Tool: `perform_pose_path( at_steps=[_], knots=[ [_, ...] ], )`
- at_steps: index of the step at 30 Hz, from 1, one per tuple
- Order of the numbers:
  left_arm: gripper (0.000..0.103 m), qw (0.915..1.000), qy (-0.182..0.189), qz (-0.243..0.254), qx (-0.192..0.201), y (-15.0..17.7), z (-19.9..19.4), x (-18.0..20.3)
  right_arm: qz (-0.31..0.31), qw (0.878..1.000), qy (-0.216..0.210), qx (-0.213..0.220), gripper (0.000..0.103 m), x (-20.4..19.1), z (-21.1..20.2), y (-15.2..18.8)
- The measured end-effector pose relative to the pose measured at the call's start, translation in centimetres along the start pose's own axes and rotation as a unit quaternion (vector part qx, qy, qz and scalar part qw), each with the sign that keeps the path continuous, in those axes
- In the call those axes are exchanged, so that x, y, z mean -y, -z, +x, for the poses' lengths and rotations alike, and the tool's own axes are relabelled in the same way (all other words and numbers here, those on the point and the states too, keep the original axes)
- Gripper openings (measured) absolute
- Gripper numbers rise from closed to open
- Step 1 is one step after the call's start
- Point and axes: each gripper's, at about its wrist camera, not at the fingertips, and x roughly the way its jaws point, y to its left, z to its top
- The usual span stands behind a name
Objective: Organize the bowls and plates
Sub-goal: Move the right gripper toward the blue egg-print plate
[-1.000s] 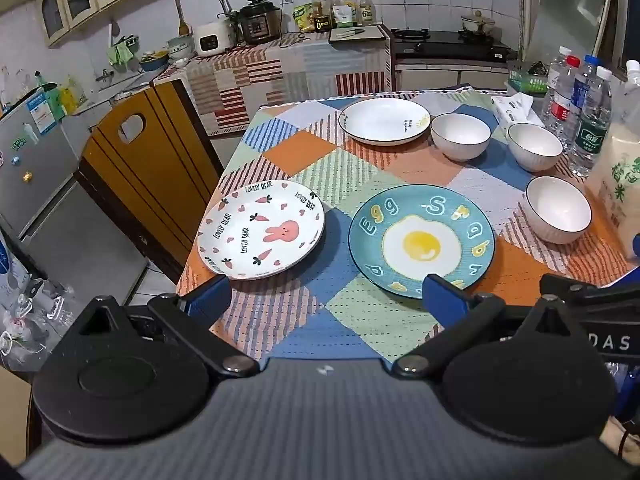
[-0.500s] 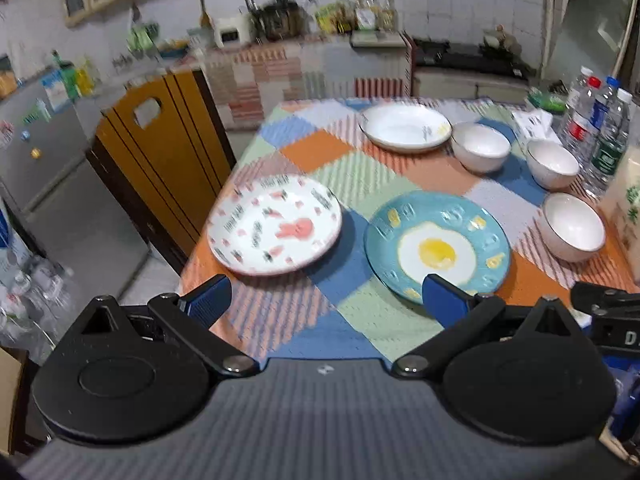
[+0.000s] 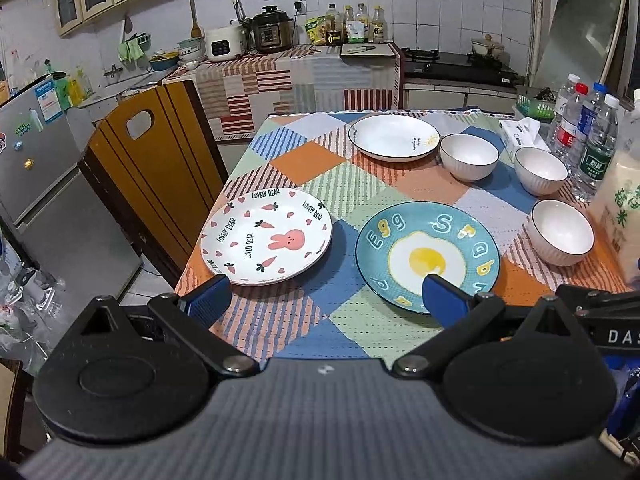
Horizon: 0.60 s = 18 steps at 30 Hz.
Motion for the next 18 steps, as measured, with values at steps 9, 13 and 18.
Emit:
perform_pose_path(
  at_steps=[9,13,18],
  knots=[
    [0.103,0.9988,0.0,0.015,-0.047,0.2,1.0,-0.1,-0.008,1.0,0.013,-0.007,0.103,-0.1,0.3,0.2],
    [0.103,0.9989,-0.008,0.031,-0.033,-0.2,0.9,0.2,-0.006,1.0,0.015,-0.004,0.103,0.1,0.4,0.1],
    [0.103,0.9999,0.007,0.002,-0.014,-2.0,1.1,-0.4,-0.012,0.999,-0.021,0.027,0.103,0.4,0.6,-0.4]
  ],
)
